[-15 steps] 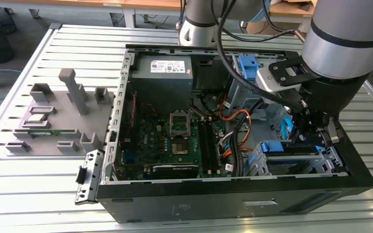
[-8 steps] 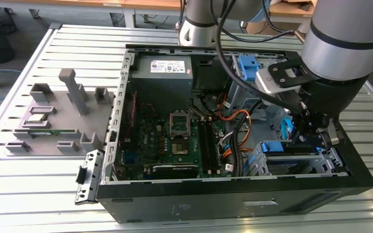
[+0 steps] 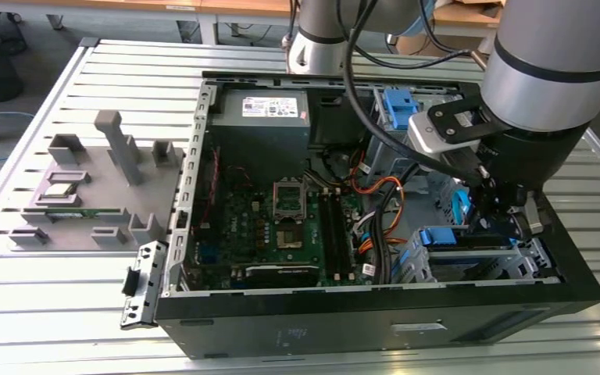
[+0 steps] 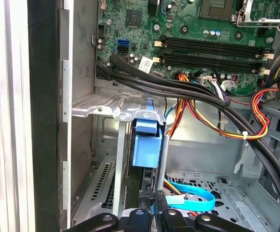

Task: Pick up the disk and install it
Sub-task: 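Insert the first disk wire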

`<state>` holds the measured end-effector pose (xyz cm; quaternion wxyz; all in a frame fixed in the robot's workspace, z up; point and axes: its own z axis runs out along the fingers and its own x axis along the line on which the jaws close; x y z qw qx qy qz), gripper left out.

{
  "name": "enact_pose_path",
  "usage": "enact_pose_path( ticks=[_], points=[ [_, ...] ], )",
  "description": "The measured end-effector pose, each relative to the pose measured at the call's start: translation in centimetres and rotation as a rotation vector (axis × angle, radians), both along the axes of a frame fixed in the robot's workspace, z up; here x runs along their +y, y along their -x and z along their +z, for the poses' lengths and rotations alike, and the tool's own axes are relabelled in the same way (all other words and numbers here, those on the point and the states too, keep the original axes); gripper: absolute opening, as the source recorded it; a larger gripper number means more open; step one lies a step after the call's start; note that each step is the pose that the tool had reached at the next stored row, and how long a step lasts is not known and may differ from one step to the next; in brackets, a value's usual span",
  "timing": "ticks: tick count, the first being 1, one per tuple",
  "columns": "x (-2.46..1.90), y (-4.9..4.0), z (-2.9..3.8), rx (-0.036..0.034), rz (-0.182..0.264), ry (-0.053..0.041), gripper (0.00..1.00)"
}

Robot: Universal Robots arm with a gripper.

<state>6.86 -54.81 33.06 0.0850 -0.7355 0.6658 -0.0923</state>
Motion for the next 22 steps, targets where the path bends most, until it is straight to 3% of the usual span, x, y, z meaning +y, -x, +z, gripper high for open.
enact_pose_path(
  ticks=[22],
  points=[
    [-0.30, 0.17, -0.22, -0.0073, 0.000, -0.0033, 0.16]
  ],
)
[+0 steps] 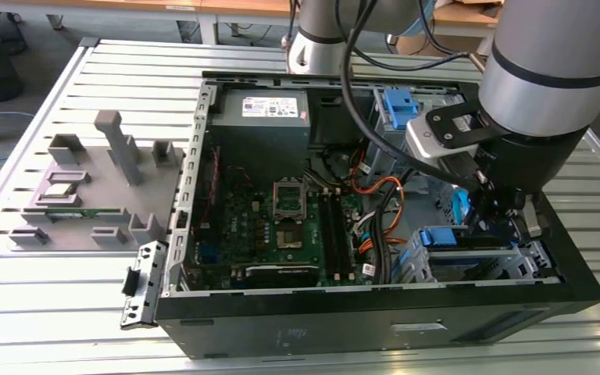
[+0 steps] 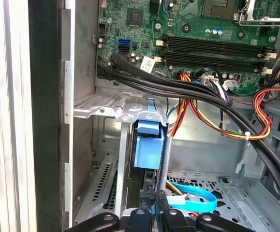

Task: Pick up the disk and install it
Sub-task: 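Insert the first disk wire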

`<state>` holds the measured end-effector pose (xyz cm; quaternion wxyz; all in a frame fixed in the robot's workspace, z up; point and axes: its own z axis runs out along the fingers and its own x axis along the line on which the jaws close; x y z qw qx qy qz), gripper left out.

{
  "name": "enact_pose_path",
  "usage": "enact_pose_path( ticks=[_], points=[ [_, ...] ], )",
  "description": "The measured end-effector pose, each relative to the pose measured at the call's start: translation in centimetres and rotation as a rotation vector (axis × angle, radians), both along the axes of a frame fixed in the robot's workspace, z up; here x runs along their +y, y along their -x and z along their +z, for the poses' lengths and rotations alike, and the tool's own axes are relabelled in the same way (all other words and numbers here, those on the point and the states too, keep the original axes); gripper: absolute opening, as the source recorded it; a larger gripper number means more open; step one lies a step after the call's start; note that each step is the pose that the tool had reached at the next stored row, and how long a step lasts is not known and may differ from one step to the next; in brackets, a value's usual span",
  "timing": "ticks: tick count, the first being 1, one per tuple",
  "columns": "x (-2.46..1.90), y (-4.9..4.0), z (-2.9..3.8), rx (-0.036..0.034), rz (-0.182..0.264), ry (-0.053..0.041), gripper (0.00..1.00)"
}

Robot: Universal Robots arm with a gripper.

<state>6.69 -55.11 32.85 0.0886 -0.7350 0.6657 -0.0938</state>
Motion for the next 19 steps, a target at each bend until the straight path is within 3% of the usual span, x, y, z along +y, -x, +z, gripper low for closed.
enact_pose_path(
  ticks=[19],
  points=[
    [-0.09, -0.01, -0.43, -0.0001, 0.000, 0.0006, 0.16]
  ],
)
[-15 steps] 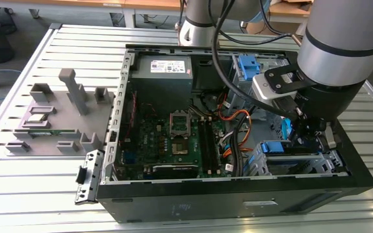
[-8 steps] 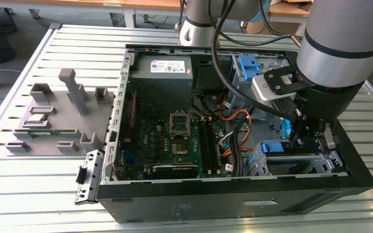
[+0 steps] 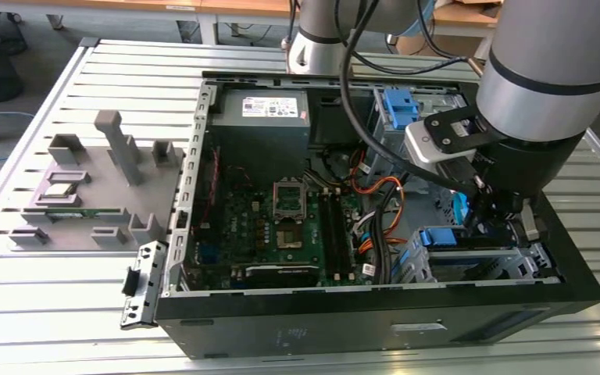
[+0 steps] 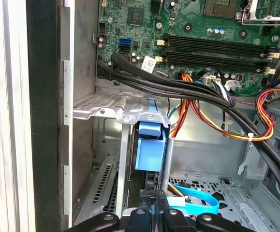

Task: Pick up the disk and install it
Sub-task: 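Insert the first disk wire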

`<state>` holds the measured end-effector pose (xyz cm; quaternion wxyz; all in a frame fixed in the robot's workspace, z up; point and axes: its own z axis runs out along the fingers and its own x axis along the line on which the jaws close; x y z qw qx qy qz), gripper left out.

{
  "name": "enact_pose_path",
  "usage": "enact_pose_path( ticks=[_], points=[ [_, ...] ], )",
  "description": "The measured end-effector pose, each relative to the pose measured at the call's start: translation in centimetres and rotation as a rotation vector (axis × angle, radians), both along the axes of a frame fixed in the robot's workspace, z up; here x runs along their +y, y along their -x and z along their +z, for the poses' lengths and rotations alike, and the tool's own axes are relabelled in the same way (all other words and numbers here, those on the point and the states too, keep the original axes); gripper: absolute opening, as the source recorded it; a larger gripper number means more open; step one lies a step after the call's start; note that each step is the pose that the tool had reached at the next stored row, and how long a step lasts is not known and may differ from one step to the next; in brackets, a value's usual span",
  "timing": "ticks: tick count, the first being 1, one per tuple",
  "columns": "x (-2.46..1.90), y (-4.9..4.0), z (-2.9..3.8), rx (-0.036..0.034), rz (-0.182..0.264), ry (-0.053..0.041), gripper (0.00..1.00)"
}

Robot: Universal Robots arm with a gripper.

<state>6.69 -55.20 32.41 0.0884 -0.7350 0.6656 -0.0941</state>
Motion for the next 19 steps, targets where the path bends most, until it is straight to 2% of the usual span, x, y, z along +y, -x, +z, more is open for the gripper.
enact_pose_path(
  ticks=[7, 8, 9, 11, 12, 15, 19],
  points=[
    [0.00, 0.00, -0.05, 0.0000, 0.000, -0.0006, 0.16],
    [0.00, 0.00, -0.07, -0.0001, 0.000, -0.0010, 0.18],
    [0.00, 0.00, -0.09, -0.0002, 0.000, -0.0012, 0.23],
    [0.00, 0.00, -0.10, -0.0002, 0.000, -0.0013, 0.23],
    [0.00, 0.00, -0.09, -0.0001, 0.000, -0.0012, 0.30],
    [0.00, 0.00, -0.06, -0.0001, 0.000, -0.0005, 0.30],
    [0.00, 0.00, 0.30, -0.0001, 0.000, -0.0008, 0.30]
  ],
)
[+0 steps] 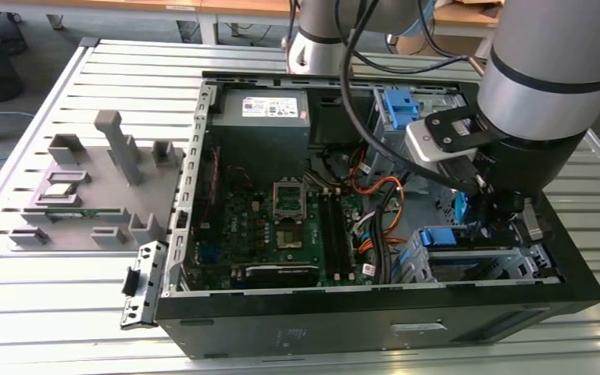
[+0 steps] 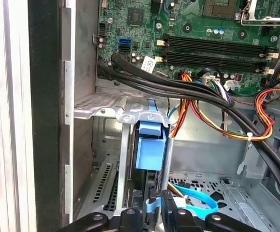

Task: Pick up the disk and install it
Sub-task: 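Insert the first disk wire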

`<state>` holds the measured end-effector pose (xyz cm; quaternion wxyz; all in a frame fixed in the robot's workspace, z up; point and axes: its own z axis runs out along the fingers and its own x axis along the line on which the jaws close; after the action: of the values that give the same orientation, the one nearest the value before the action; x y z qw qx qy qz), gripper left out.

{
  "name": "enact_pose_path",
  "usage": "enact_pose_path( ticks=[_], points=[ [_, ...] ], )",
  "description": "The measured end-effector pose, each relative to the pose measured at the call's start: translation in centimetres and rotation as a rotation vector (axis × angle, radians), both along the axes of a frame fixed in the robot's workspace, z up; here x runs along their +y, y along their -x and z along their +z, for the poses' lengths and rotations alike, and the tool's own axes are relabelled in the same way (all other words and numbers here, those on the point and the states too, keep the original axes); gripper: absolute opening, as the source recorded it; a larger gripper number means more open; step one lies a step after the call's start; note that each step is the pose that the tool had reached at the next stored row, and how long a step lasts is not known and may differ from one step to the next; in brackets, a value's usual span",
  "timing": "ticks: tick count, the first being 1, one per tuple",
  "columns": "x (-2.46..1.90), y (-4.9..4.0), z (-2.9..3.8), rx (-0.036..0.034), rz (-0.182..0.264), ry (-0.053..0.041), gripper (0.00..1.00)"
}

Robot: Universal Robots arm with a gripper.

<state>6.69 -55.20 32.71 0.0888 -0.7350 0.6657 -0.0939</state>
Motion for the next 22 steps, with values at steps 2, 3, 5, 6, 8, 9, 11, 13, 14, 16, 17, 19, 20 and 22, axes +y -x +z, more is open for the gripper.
enact_pose_path(
  ticks=[2, 3, 5, 6, 8, 9, 11, 13, 14, 16, 17, 19, 20, 22],
  points=[
    [0.00, 0.00, 0.29, 0.0000, 0.000, 0.0002, 0.30],
    [0.00, 0.00, 0.44, 0.0000, 0.000, 0.0001, 0.30],
    [0.00, 0.00, 0.74, 0.0000, 0.000, 0.0001, 0.30],
    [0.00, 0.00, 0.89, 0.0000, 0.000, 0.0001, 0.30],
    [0.00, 0.00, 1.22, 0.0000, 0.000, 0.0001, 0.30],
    [0.00, 0.00, 1.40, 0.0000, 0.000, 0.0001, 0.30],
    [0.00, 0.00, 1.74, 0.0001, 0.000, 0.0002, 0.30],
    [0.00, 0.00, 2.04, 0.0000, 0.000, 0.0001, 0.30],
    [0.00, 0.00, 2.19, 0.0000, 0.000, 0.0001, 0.30],
    [0.00, 0.00, 2.38, 0.0000, 0.000, 0.0001, 0.30],
    [0.00, 0.00, 2.38, 0.0000, 0.000, -0.0001, 0.30],
    [0.00, 0.00, 2.38, 0.0000, 0.000, -0.0001, 0.30],
    [0.00, 0.00, 2.38, 0.0000, 0.000, -0.0001, 0.30],
    [0.00, -0.03, 2.38, 0.0141, 0.000, 0.0001, 0.30]
  ],
)
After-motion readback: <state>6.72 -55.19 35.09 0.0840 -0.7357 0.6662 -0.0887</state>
